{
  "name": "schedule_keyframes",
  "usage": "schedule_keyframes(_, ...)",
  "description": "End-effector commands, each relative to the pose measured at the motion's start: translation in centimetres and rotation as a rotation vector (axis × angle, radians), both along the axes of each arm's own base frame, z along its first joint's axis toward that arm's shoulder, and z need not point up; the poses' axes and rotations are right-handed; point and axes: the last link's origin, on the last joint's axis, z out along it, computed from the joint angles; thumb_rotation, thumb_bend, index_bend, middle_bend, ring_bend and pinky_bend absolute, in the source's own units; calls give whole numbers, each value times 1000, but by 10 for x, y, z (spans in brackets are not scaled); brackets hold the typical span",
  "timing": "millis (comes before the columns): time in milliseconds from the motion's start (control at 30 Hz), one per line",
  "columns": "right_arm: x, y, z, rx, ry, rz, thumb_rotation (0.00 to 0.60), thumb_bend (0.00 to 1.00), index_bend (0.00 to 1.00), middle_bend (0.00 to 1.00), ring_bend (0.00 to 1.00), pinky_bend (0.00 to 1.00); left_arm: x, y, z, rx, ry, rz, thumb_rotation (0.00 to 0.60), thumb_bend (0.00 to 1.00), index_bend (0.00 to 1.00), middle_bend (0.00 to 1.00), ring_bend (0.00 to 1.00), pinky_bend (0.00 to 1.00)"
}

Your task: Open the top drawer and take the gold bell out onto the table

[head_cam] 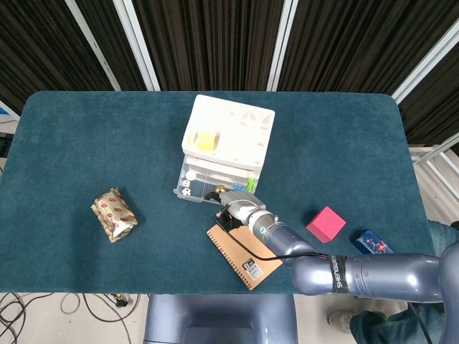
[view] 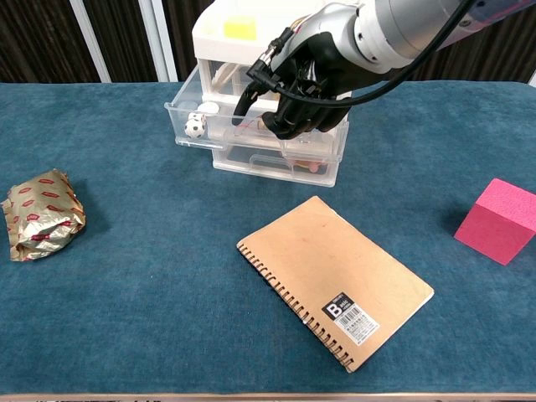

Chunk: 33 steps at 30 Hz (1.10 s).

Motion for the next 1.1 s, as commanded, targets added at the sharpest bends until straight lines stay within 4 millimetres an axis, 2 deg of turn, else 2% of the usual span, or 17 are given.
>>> schedule_keyframes(33, 0, 1, 0, 2, 2, 2, 600, 769, 174, 869, 992, 1000, 0, 0, 0, 0, -1, 0, 600, 201, 92, 0, 0, 0)
schedule_keyframes(433, 0, -1, 2, -5, 3, 0, 600, 752, 175, 870, 992, 1000, 0, 0, 0, 0, 1, 0, 600, 201, 92, 0, 0, 0)
schedule_keyframes(767, 2, -4, 22, -67, -29, 9, 600, 484, 175, 869, 992, 1000, 0, 0, 0, -2, 1, 0, 600, 202, 92, 0, 0, 0)
schedule_keyframes(967, 6, -13, 38, -211, -35, 87, 600, 333, 200, 879, 998, 1000, 1, 0, 0, 0, -1, 0, 600, 202, 92, 0, 0, 0)
schedule_keyframes(1100, 7, -20, 42, -304, 3, 188, 600, 260, 213, 892, 1000, 1000, 0, 0, 0, 0, -2, 3, 600, 201, 93, 0, 0, 0)
